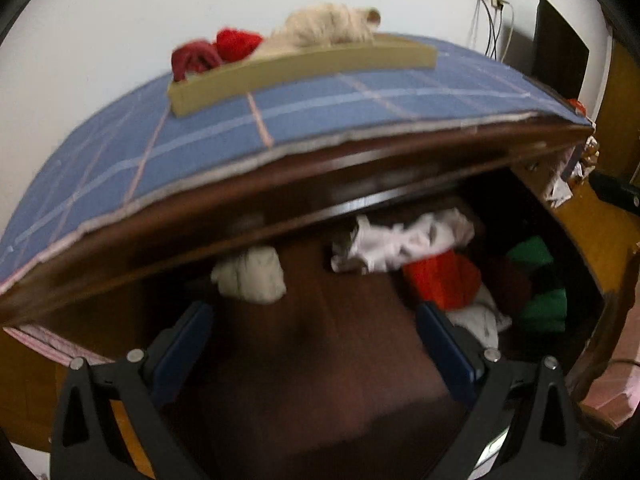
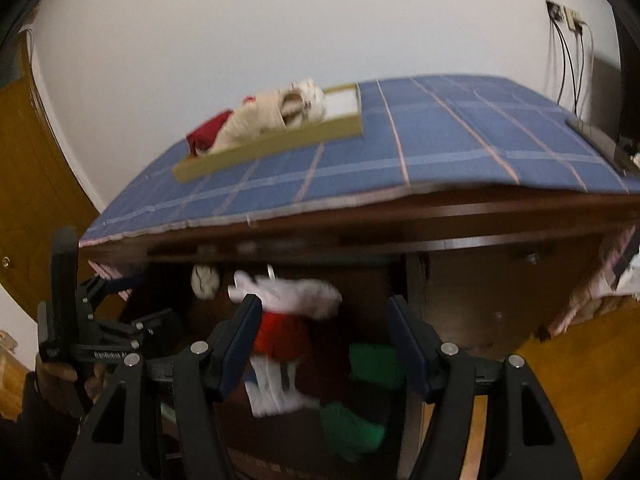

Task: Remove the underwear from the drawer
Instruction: 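Grasp the green and black sock with the right tool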

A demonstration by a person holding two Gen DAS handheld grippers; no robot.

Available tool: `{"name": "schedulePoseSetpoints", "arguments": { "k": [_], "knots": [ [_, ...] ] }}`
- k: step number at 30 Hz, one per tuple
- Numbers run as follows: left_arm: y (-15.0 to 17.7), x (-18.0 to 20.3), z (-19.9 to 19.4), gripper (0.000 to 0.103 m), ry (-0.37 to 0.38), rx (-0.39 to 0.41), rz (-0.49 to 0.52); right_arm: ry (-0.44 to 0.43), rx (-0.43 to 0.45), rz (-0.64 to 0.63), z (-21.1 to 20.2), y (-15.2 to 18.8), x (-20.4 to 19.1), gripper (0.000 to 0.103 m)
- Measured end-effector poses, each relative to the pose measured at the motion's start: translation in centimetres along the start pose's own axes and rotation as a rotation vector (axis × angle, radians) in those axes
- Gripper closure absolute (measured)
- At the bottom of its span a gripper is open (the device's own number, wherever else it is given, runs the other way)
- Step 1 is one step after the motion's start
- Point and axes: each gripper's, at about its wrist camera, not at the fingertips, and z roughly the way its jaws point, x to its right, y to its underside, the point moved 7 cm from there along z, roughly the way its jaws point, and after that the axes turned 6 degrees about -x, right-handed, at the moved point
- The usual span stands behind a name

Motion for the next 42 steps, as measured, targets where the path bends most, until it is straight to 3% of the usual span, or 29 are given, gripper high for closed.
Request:
{"name": "schedulePoseSetpoints", "arguments": {
  "k": [6, 9, 10, 17, 23, 29, 32, 35, 39, 42],
  "knots": [
    [1.9, -1.3, 1.7, 0.0, -0.015, -0.098, -0.032, 0.112, -0.168, -0.086, 2.7, 3.6, -0.1, 0.037],
    [2.2, -1.8, 1.9, 0.0, -0.02, -0.107, -0.047, 0.103, -0.261, -0.04, 4.5, 5.1, 0.3, 0.062],
    [2.2, -2.0, 1.9, 0.0, -0.018, -0.107, -0.053, 0.099, -0.284, -0.024, 5.0, 5.5, 0.4, 0.064],
    [2.1, -2.9, 2.8, 0.0, -0.013, -0.135, -0.065, 0.138, -0.397, -0.002, 7.4, 7.2, 1.5, 0.065],
    [2.0, -2.6, 3.4, 0.0, 0.014, -0.154, -0.061, 0.182, -0.449, -0.06, 8.7, 6.9, 0.8, 0.066],
    [1.7, -2.3, 2.9, 0.0, 0.033, -0.148, -0.05, 0.12, -0.47, -0.078, 9.6, 6.0, 0.1, 0.066],
    [1.6, -2.0, 3.0, 0.0, 0.062, -0.155, -0.051, -0.039, -0.502, -0.007, 10.1, 6.1, -0.9, 0.066],
    [1.6, -1.7, 3.1, 0.0, 0.062, -0.16, -0.052, -0.107, -0.508, -0.004, 10.7, 6.5, -2.1, 0.066],
    [1.8, -1.5, 2.8, 0.0, 0.065, -0.167, -0.032, -0.274, -0.516, -0.007, 9.6, 7.0, -4.1, 0.066],
    [1.7, -1.5, 2.9, 0.0, 0.06, -0.167, -0.018, -0.193, -0.475, 0.018, 8.5, 6.5, -2.6, 0.066]
  ]
}}
